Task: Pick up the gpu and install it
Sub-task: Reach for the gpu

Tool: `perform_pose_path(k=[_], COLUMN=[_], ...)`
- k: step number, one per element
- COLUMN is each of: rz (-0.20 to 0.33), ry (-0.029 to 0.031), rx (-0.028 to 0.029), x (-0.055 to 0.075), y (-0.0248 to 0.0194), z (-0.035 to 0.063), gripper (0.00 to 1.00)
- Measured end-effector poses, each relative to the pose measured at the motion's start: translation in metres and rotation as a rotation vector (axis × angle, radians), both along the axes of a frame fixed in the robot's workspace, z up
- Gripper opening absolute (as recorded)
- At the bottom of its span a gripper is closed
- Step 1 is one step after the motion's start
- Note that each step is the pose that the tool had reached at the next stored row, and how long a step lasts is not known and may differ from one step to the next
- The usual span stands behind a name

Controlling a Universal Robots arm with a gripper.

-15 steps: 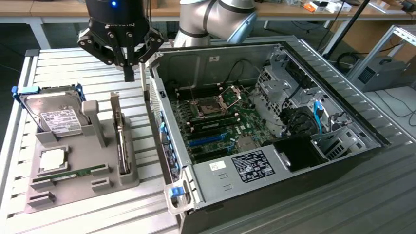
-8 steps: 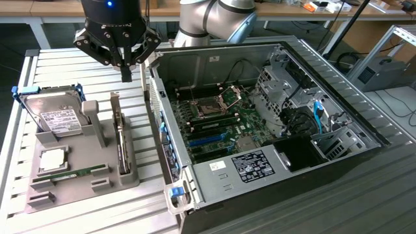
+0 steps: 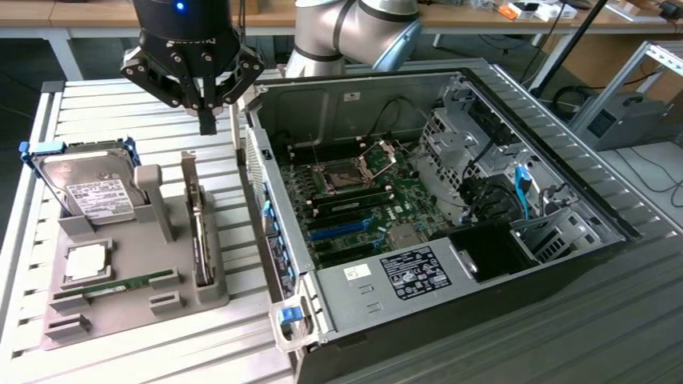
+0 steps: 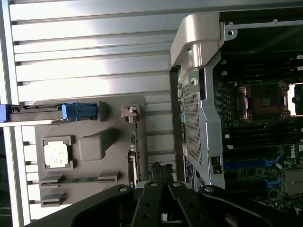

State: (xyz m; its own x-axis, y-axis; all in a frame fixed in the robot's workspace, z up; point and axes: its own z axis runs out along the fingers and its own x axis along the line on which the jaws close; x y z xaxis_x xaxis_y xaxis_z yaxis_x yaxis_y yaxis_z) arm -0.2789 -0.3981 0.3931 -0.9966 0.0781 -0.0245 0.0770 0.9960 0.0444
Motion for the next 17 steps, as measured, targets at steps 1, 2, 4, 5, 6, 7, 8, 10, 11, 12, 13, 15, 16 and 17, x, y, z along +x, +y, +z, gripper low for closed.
perform_pose_path(k=[1, 2, 4, 5, 6, 7, 8, 10, 11, 12, 13, 15, 16, 17], rz=[0.000, 0.000, 0.000, 0.000, 0.000, 0.000, 0.000, 0.000, 0.000, 0.000, 0.000, 0.000, 0.000, 0.000], ry=[0.0000, -0.0001, -0.0001, -0.0001, -0.0001, -0.0001, -0.0001, -0.0001, -0.0001, -0.0001, -0.0001, 0.0000, 0.0000, 0.0000], rx=[0.0000, 0.0000, 0.0000, 0.0000, -0.0001, 0.0000, 0.0000, 0.0000, 0.0000, 0.0000, 0.0000, 0.0000, 0.0000, 0.0000], x=[0.000, -0.001, -0.004, -0.007, -0.009, -0.010, -0.013, -0.016, -0.016, -0.017, -0.017, -0.017, -0.017, -0.017], y=[0.0000, 0.0000, 0.0000, 0.0000, 0.0000, 0.0000, 0.0000, 0.0000, 0.0000, 0.0000, 0.0000, 0.0000, 0.0000, 0.0000], z=[0.0000, 0.0000, 0.0000, 0.0000, 0.0000, 0.0000, 0.0000, 0.0000, 0.0000, 0.0000, 0.0000, 0.0000, 0.0000, 0.0000], gripper=[0.11, 0.11, 0.11, 0.11, 0.11, 0.11, 0.11, 0.11, 0.11, 0.11, 0.11, 0.11, 0.11, 0.11])
